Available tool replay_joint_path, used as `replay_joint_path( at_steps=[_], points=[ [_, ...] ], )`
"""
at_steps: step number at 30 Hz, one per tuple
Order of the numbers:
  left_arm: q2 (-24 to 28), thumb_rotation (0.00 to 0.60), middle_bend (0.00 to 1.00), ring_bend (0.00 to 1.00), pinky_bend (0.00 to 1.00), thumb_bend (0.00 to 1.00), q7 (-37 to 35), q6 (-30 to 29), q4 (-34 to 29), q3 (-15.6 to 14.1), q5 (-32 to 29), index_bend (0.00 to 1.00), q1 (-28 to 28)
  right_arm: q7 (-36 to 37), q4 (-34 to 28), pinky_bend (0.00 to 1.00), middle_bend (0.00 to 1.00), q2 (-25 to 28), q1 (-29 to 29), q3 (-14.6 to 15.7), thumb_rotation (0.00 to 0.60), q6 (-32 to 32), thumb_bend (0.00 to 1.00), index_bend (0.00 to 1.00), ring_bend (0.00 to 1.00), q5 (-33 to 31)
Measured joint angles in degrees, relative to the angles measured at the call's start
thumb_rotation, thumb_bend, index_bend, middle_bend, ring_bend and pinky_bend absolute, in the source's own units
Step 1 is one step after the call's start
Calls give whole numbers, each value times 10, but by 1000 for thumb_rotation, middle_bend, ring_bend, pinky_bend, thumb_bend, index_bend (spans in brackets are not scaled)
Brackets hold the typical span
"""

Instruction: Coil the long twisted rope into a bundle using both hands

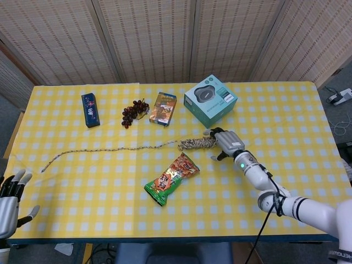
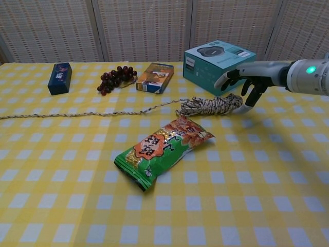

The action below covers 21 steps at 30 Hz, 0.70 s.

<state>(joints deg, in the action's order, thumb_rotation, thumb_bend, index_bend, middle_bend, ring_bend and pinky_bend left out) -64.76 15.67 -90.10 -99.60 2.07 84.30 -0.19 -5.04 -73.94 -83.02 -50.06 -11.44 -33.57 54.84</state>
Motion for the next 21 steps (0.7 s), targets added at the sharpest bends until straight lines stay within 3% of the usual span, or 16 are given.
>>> replay_joint_path(
  at_steps=[10,21],
  points=[
    [-2,600,93,101,34,236,-5,4,7,1,-4,183,-1,-16,80,240,230,-54,-40,5,600,32,197,156,108,-54],
    [-4,600,93,101,34,235,-14,7,16,2,-9,183,0,-42,93,240,291,-66,-63,17,600,40,210,201,169,-93]
  ],
)
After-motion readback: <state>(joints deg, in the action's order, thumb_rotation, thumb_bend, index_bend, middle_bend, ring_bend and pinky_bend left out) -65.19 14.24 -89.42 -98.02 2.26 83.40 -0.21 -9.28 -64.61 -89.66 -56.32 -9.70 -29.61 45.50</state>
